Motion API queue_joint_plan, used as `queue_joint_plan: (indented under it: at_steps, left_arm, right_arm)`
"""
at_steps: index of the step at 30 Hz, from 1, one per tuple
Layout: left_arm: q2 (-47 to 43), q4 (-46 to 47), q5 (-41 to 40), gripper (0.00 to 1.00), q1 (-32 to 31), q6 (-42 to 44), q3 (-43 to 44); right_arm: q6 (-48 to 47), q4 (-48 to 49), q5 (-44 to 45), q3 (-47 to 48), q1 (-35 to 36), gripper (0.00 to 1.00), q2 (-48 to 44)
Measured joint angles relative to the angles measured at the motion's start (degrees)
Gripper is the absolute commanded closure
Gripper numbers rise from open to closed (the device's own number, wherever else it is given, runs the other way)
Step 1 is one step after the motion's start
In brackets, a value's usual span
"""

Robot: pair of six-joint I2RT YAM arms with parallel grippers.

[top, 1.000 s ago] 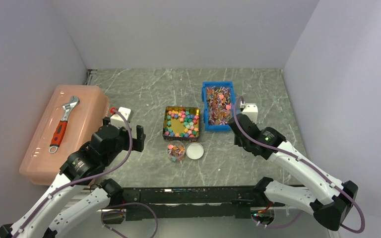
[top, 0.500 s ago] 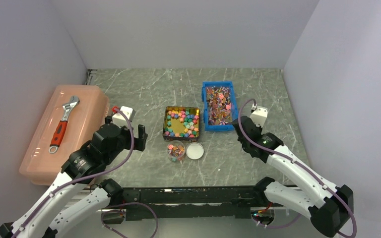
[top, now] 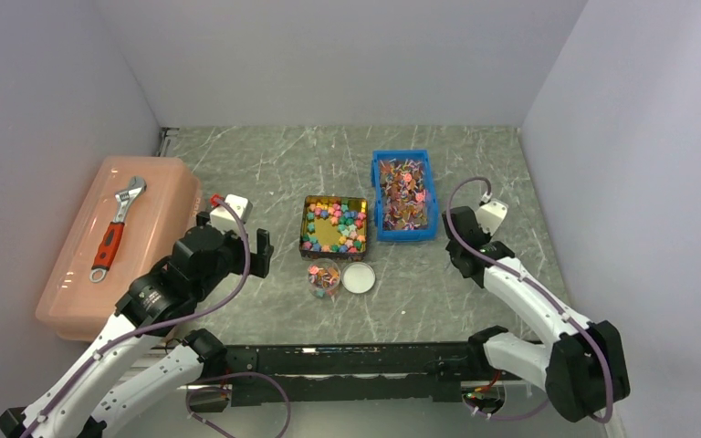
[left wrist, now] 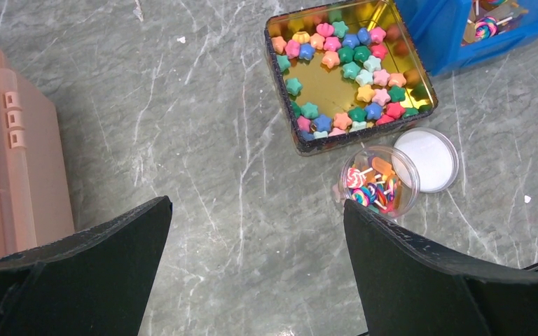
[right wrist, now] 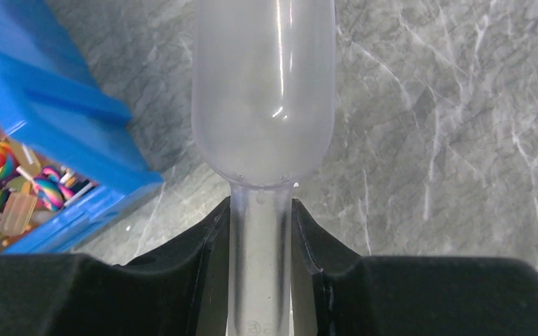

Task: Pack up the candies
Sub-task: Place the spatula at the center of the board.

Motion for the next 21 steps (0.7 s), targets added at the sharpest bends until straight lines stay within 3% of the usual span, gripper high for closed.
queue_joint_plan:
  at_steps: [21]
  left_arm:
    - [1.7,0.2,1.2,0.01,0.6,0.0,-0.2]
  right_arm:
    - [1.2,11.5,-8.3,-0.5,-11.9,1.0,16.3]
